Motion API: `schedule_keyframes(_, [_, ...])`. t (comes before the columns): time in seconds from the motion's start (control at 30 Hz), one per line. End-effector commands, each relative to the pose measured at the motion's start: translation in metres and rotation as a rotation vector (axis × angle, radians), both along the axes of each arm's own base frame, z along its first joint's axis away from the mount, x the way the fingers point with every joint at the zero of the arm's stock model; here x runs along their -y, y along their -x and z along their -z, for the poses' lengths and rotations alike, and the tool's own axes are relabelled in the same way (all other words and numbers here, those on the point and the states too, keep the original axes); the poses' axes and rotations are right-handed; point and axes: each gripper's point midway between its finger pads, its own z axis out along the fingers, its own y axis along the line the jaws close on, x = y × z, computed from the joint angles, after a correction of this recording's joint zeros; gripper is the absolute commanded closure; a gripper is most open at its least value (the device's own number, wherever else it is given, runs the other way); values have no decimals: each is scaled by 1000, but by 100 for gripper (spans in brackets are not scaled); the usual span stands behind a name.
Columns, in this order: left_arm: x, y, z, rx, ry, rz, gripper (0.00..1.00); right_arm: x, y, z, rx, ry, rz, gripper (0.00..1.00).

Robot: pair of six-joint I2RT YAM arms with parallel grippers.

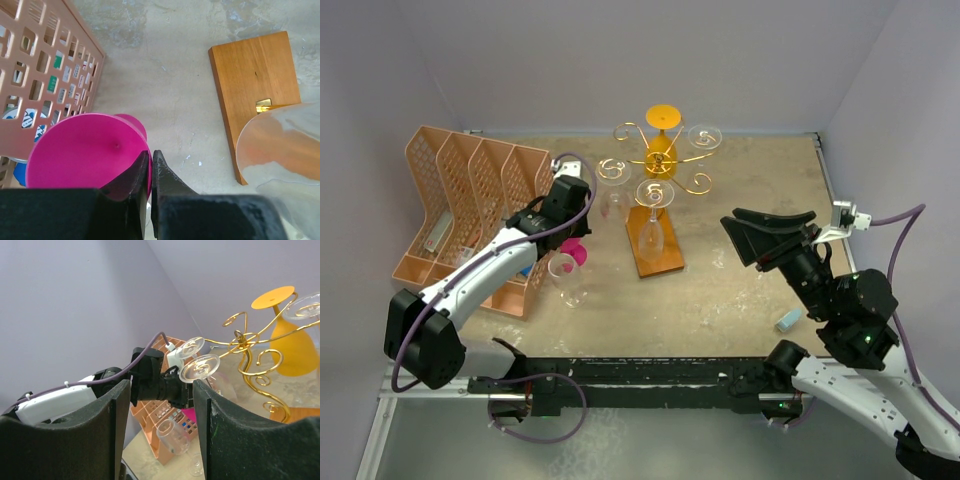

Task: Place the wine glass upside down on the wine glass rack

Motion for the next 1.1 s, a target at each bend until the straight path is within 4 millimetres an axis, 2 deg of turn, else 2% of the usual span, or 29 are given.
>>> schedule_keyframes(0.0, [0, -7, -20, 58, -8, 21, 100, 4, 0, -18, 20, -74, 9, 46])
schedule_keyframes(0.07, [3, -7, -35, 80, 13, 38, 100, 4, -2, -16, 6, -79, 13, 46])
schedule_keyframes(0.2, [5, -2, -79, 156, 76, 51, 100, 3, -5, -14, -9, -84, 22, 46])
schedule_keyframes(0.5, [-28, 22, -171, 353, 166, -66, 100, 16, -8, -24, -21, -142, 71, 46])
schedule_keyframes(0.67, [-57, 42, -240, 505, 245, -170, 100, 21, -5, -36, -27, -202, 66, 46])
schedule_keyframes(0.8, [-73, 63, -306, 680, 384, -208, 100, 21, 1, -50, -13, -278, 25, 45])
schedule_keyframes(0.97, [-60, 85, -385, 911, 654, -99, 100, 9, 2, -69, -12, -385, -59, 45])
schedule_keyframes(1.07, [-48, 85, -419, 965, 746, -46, 100, 6, 2, -81, -2, -448, -89, 44])
